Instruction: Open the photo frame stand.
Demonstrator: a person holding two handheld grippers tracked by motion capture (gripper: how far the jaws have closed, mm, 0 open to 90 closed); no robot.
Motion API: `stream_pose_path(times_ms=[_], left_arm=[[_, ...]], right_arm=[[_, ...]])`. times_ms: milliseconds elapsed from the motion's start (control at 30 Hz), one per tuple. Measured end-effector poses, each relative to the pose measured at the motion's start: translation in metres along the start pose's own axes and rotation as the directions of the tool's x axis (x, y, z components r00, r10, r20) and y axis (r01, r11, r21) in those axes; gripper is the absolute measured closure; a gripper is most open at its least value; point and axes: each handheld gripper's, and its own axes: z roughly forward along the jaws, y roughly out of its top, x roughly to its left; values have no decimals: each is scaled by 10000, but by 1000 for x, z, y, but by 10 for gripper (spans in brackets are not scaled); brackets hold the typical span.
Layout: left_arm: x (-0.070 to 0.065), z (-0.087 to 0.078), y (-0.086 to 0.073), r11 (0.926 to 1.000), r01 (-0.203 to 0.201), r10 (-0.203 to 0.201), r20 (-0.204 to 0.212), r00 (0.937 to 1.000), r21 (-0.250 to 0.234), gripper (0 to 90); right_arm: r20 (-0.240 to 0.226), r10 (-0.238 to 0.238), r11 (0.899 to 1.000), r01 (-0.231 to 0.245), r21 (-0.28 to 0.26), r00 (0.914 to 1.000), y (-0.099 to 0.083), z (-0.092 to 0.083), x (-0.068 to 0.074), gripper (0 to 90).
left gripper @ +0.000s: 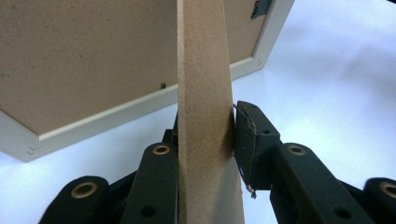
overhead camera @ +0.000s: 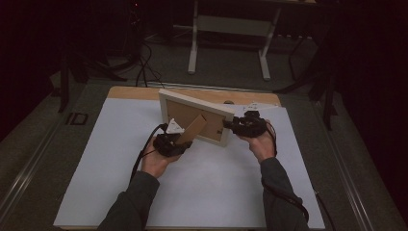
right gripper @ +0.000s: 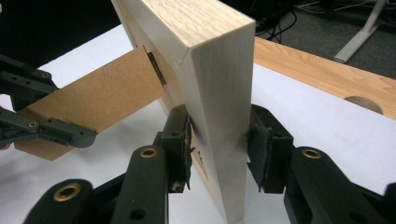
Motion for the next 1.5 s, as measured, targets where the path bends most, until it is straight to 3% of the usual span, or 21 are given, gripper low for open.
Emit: stream_pose_path(times_ms=[600,1167,1500], left_arm=[[-3,2,-5,9999,-7,5,-134,9999,-123,722],[-7,7,-8,10000,-80,80,-422,9991,1,719],[-8,6,-12,9999,-128,126,-332,9994,-66,699]], right_arm=[[125,-250,9997,249,36,9996,-2,0,4,621],[359,-867,9961,861,182,9956,-2,-2,11,620],[335,-1226,9923,1220,201,9919,-6,-4,18,618]])
